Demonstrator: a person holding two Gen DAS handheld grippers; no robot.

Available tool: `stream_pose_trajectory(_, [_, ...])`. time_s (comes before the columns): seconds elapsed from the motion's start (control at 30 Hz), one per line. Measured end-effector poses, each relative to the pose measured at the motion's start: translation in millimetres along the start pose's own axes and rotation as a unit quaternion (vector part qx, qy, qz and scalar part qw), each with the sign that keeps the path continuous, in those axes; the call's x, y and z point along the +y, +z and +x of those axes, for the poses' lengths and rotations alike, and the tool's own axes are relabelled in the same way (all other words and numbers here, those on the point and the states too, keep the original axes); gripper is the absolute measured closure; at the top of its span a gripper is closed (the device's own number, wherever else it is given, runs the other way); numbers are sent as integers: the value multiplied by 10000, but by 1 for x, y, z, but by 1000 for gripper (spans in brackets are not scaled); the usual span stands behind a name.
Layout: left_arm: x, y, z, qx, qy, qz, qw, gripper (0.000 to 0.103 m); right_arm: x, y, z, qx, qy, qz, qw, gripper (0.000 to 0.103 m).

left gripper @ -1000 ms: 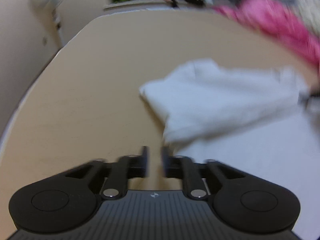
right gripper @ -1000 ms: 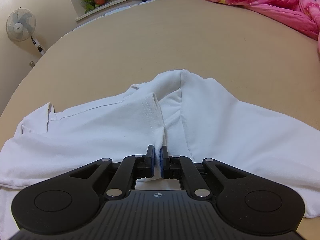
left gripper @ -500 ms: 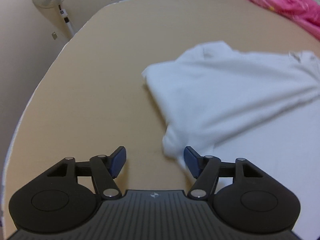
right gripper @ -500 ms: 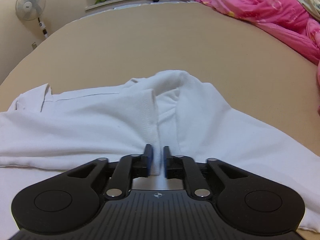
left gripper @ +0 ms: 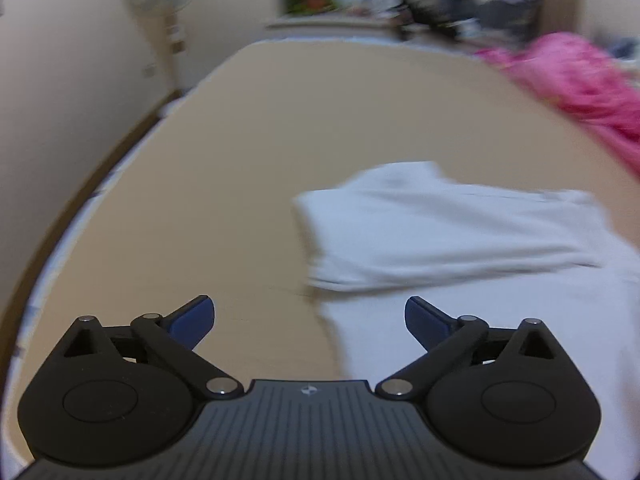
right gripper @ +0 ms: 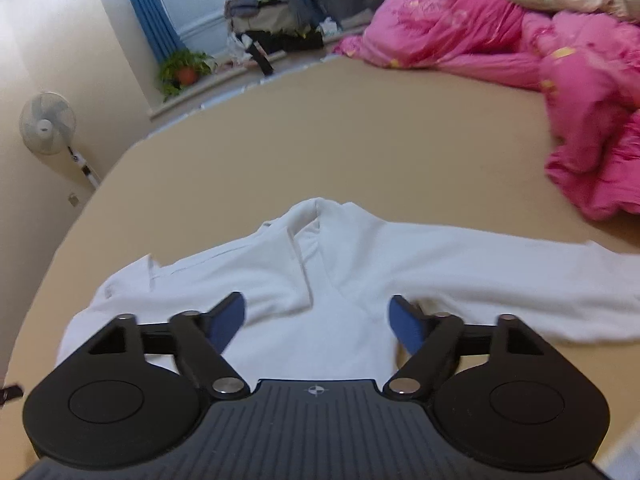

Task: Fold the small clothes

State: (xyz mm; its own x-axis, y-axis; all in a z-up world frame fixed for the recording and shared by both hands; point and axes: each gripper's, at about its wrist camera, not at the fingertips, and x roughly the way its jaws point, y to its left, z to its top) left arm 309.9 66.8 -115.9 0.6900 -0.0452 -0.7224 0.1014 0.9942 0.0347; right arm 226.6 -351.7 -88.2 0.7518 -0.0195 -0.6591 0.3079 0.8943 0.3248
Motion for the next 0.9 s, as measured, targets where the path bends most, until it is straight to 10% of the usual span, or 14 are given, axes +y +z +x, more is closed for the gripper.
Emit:
stream_pose_trajectory(0.4, [-46, -66, -111, 222, -181, -39, 9996, 1, -28, -65, -144, -340, 229, -16, 9992, 9])
stream_pose_trajectory(0.9, [-80, -49, -148, 370, 180, -330, 9986, 1, -139, -78, -175, -998, -123, 1525, 9832, 9])
